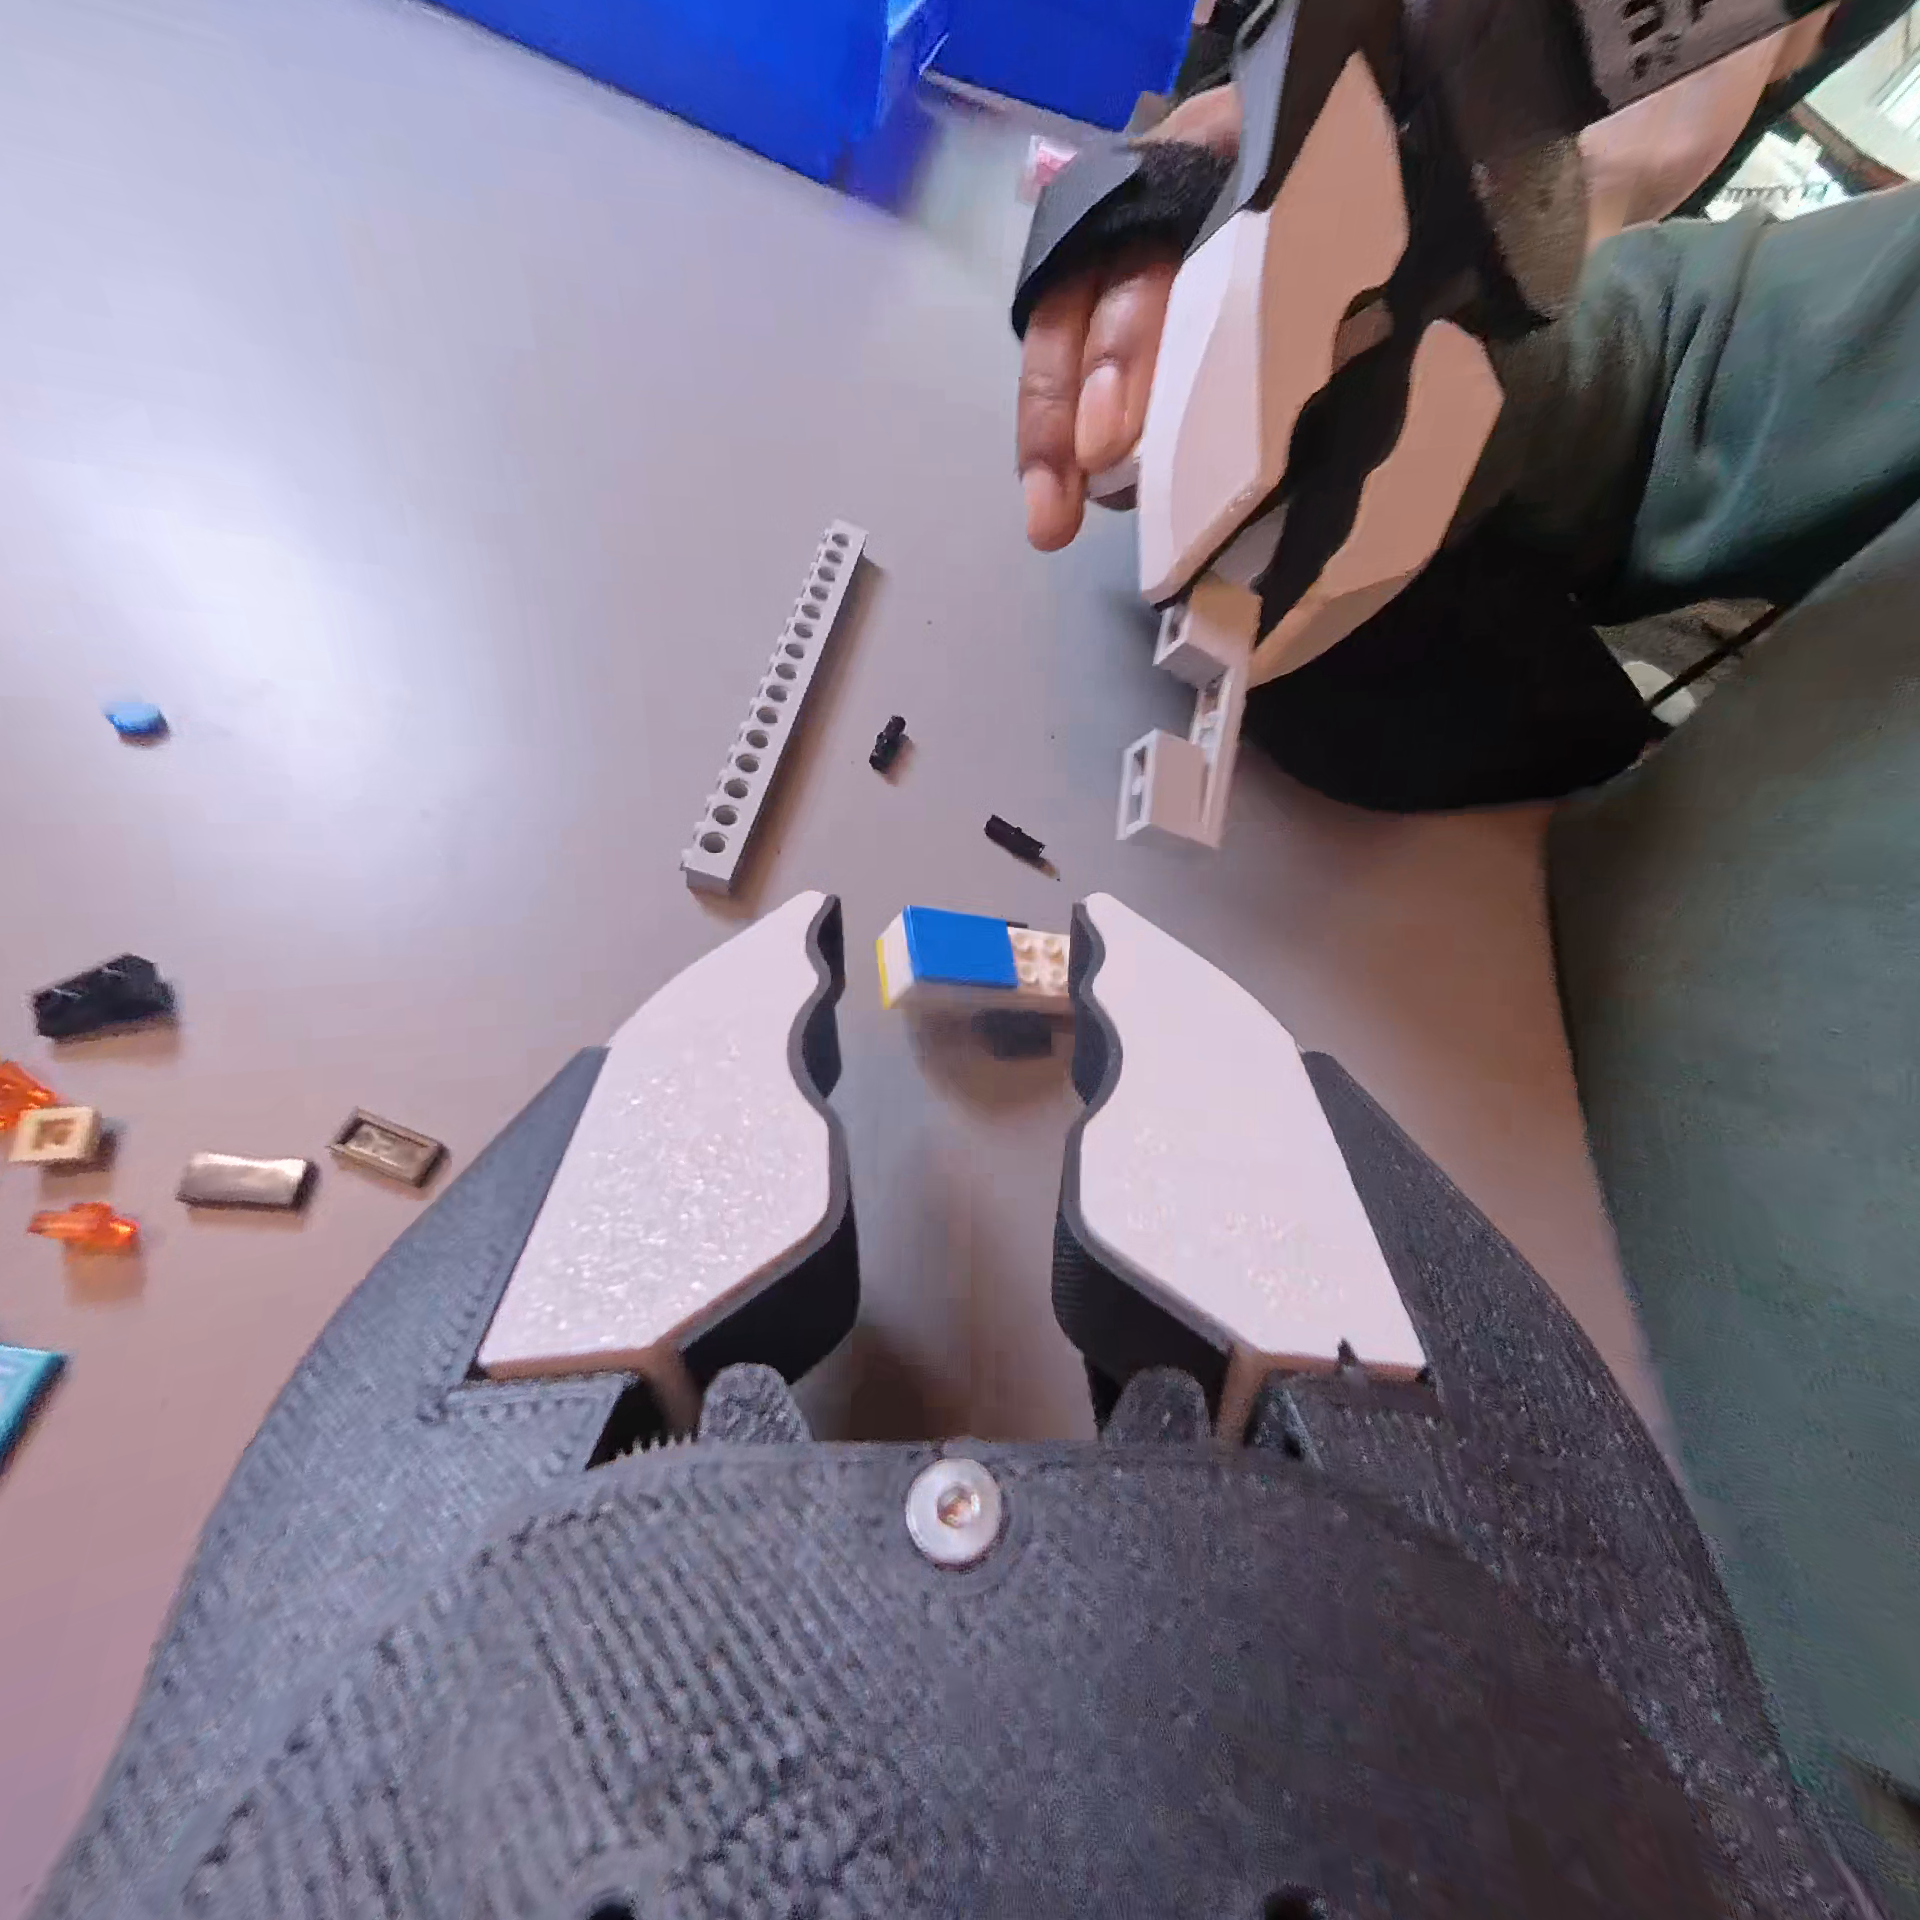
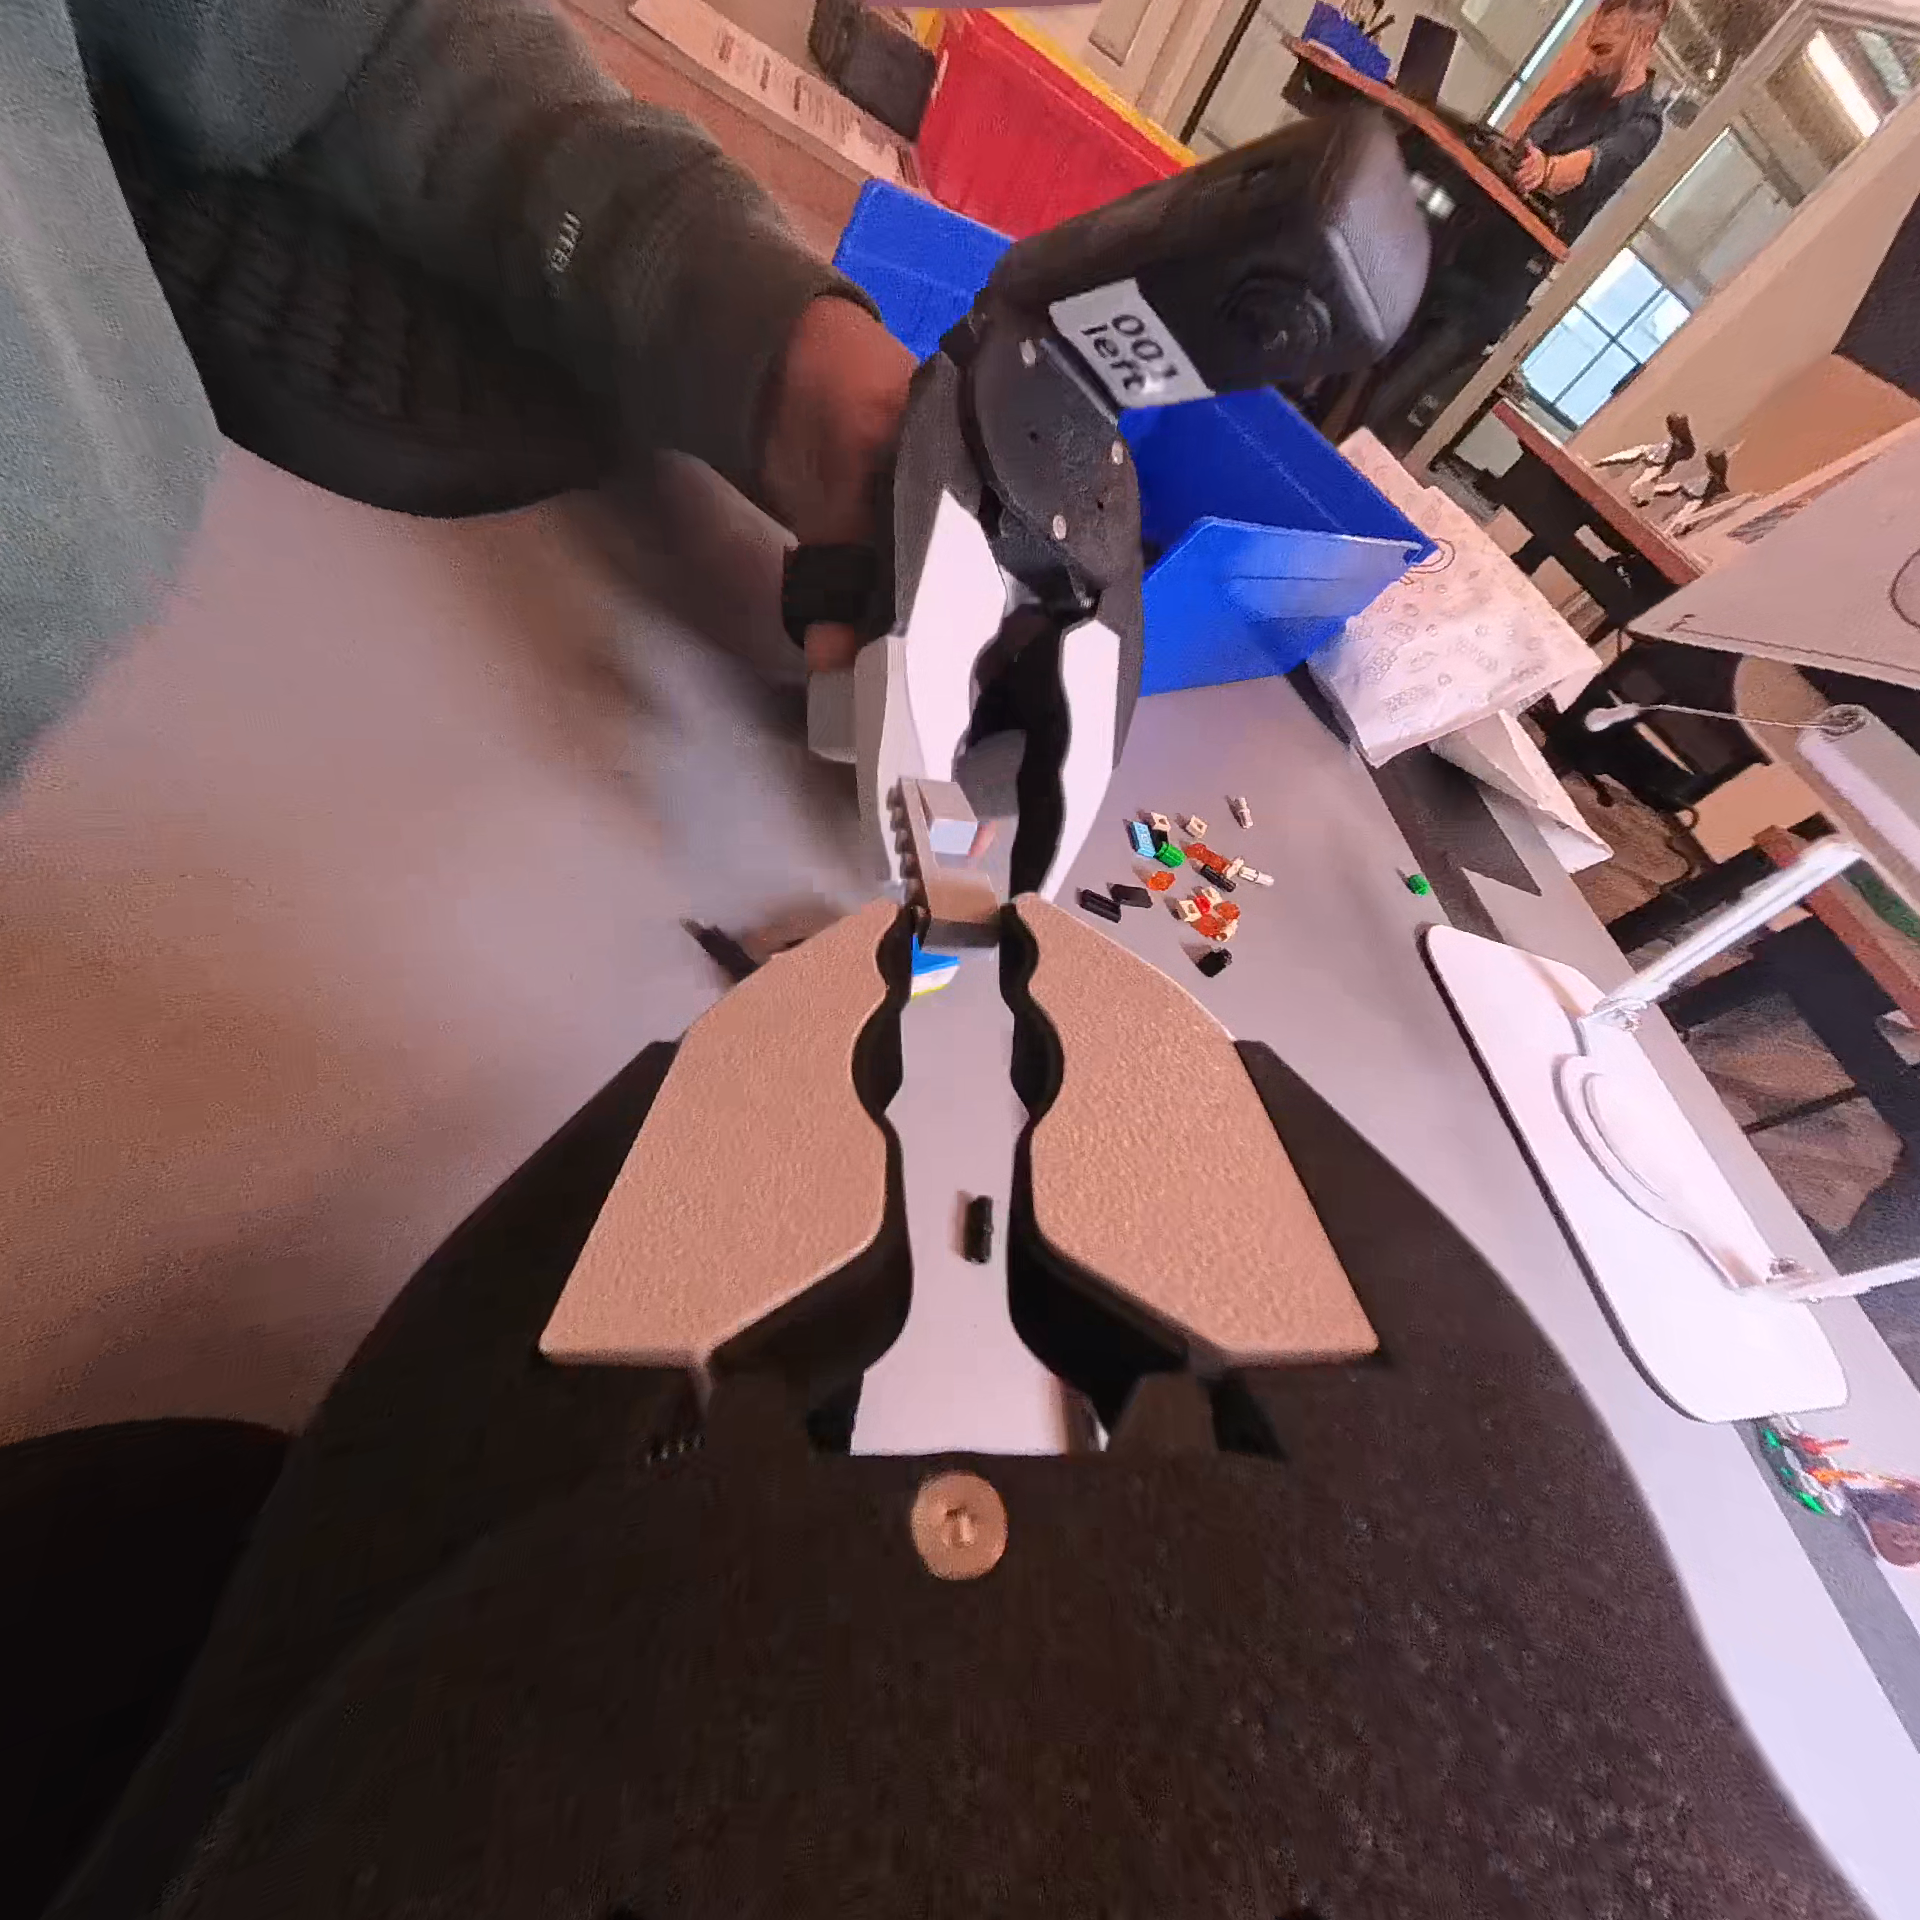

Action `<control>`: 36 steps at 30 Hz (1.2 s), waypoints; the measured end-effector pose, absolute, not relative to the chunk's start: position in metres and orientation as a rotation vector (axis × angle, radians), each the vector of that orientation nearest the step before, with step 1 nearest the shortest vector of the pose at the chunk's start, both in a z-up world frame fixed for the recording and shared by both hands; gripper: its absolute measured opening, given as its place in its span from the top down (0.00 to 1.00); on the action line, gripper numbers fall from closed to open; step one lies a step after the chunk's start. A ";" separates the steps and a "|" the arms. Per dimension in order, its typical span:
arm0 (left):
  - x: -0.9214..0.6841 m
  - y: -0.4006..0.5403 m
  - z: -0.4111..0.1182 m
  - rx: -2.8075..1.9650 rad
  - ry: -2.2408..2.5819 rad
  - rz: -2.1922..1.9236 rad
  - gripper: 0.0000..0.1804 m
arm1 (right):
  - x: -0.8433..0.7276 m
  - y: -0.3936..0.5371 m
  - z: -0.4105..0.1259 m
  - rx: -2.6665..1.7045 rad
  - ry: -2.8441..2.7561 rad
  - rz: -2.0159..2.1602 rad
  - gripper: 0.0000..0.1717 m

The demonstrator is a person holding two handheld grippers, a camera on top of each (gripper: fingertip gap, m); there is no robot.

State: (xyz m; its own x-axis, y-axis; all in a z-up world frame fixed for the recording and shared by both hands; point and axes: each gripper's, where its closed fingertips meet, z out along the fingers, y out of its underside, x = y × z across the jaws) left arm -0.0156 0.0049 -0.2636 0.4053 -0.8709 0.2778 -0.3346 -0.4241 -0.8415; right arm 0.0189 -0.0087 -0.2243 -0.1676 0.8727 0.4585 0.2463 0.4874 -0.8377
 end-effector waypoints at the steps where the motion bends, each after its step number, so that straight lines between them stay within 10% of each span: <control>1: -0.017 0.003 -0.258 -1.921 1.046 -0.962 0.78 | 0.019 -0.008 -0.225 -0.959 -1.686 0.730 0.91; 19: -0.007 -0.021 -0.218 -1.787 0.937 -1.499 0.95 | 0.018 -0.052 -0.246 -0.636 -1.931 0.514 0.91; 36: -0.076 0.046 -0.227 -1.629 1.235 0.039 0.95 | 0.019 -0.009 -0.240 -0.816 -1.772 0.485 0.91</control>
State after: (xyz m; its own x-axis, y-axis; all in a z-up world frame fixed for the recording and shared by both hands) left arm -0.0757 0.0459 -0.2273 0.4682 -0.6839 -0.5596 -0.7180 0.0748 -0.6921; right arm 0.0186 -0.0093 -0.2399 -0.1904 0.7286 0.6579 0.2919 0.6819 -0.6707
